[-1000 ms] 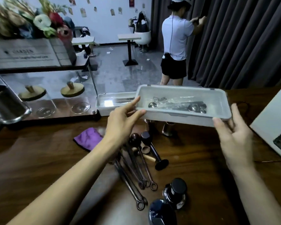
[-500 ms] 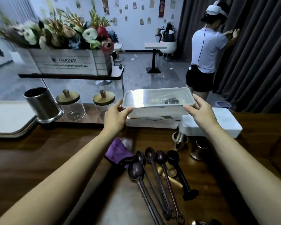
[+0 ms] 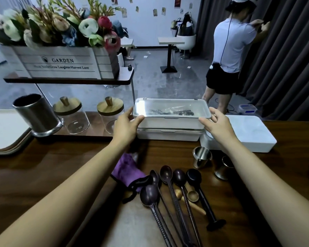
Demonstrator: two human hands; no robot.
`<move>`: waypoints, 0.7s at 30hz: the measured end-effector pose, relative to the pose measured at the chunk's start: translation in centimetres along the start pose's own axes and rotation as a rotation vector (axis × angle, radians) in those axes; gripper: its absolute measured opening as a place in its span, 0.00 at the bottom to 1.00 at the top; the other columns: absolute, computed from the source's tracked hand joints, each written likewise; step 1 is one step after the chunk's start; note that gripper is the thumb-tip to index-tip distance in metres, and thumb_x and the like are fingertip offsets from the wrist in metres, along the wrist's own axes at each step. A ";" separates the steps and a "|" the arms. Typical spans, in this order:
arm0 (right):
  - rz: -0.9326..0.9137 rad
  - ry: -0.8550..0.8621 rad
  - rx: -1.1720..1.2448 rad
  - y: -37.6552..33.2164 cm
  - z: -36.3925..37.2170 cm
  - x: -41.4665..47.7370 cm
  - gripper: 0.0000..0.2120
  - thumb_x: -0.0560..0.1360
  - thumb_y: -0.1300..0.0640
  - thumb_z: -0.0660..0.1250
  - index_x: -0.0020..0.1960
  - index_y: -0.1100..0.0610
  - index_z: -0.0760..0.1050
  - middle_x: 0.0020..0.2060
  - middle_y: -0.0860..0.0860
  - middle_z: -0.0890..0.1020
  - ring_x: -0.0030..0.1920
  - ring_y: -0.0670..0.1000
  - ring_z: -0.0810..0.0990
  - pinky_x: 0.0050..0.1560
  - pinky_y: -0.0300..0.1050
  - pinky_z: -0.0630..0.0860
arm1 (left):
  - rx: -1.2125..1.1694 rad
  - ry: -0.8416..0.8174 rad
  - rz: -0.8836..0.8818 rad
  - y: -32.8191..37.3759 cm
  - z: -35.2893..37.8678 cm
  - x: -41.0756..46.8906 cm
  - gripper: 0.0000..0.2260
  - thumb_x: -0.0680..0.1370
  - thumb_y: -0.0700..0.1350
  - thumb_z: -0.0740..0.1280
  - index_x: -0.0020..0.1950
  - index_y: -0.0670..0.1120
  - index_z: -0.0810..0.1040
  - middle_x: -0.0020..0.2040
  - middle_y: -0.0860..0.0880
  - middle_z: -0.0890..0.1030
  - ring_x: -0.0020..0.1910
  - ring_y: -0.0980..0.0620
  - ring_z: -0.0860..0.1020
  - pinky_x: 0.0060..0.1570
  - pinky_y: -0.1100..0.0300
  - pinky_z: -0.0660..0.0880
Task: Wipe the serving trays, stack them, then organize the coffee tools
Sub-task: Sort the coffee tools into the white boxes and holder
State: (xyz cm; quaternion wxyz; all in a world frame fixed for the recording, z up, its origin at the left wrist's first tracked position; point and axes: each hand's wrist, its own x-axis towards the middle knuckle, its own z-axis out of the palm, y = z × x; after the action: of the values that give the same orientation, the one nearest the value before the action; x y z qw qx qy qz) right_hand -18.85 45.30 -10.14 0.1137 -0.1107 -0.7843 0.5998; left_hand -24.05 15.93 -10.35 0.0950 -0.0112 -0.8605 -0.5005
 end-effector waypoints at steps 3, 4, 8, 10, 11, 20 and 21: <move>-0.019 0.023 -0.035 0.2 0.4 -0.3 0.25 0.79 0.60 0.69 0.75 0.57 0.67 0.57 0.37 0.79 0.59 0.39 0.77 0.59 0.34 0.74 | 0.042 0.002 0.009 0.0 -0.1 0.1 0.24 0.79 0.55 0.71 0.74 0.52 0.75 0.45 0.52 0.84 0.54 0.48 0.84 0.60 0.49 0.77; -0.030 0.029 -0.049 0.2 0.5 -0.3 0.26 0.80 0.59 0.69 0.76 0.58 0.66 0.56 0.33 0.75 0.59 0.38 0.75 0.58 0.31 0.72 | 0.058 0.000 0.020 0.1 -0.2 0.1 0.23 0.79 0.55 0.70 0.73 0.52 0.75 0.46 0.52 0.83 0.54 0.48 0.83 0.58 0.51 0.76; -0.035 0.039 -0.146 0.4 0.4 -0.2 0.32 0.79 0.51 0.69 0.80 0.52 0.61 0.67 0.39 0.71 0.67 0.42 0.71 0.68 0.41 0.67 | 0.101 0.001 0.049 0.7 -0.1 -0.4 0.21 0.82 0.51 0.68 0.74 0.49 0.74 0.59 0.47 0.83 0.64 0.46 0.79 0.46 0.65 0.61; -0.023 0.035 -0.175 0.4 0.3 -0.2 0.32 0.79 0.49 0.69 0.80 0.50 0.62 0.68 0.41 0.72 0.68 0.45 0.71 0.71 0.47 0.68 | 0.124 -0.004 0.067 0.8 -0.2 -0.7 0.22 0.82 0.51 0.68 0.75 0.49 0.73 0.65 0.45 0.81 0.67 0.45 0.77 0.45 0.67 0.59; -0.022 0.031 -0.186 0.4 0.3 -0.3 0.33 0.79 0.48 0.69 0.80 0.49 0.62 0.69 0.42 0.72 0.68 0.47 0.72 0.71 0.48 0.68 | 0.139 -0.009 0.072 0.8 -0.2 -0.7 0.22 0.82 0.51 0.67 0.76 0.49 0.72 0.66 0.45 0.81 0.68 0.44 0.76 0.46 0.66 0.60; -0.012 0.014 -0.255 -0.5 0.2 -0.9 0.32 0.80 0.48 0.66 0.81 0.50 0.58 0.78 0.47 0.63 0.77 0.51 0.63 0.75 0.53 0.64 | 0.213 -0.103 0.104 0.0 -0.7 -1.1 0.26 0.83 0.52 0.65 0.81 0.55 0.64 0.66 0.47 0.81 0.69 0.46 0.76 0.55 0.58 0.65; -0.008 0.013 -0.259 -0.5 0.2 -0.9 0.32 0.80 0.48 0.66 0.81 0.50 0.58 0.78 0.47 0.63 0.77 0.51 0.63 0.75 0.54 0.65 | 0.209 -0.120 0.107 -0.2 -0.8 -1.3 0.27 0.83 0.52 0.65 0.81 0.56 0.61 0.66 0.46 0.81 0.68 0.46 0.76 0.58 0.57 0.67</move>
State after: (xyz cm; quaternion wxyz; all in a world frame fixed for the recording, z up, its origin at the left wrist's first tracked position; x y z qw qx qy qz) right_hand -18.06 44.73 -9.70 0.1060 -0.1252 -0.8548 0.4923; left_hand -22.67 15.24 -10.35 0.0705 -0.0772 -0.9103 -0.4005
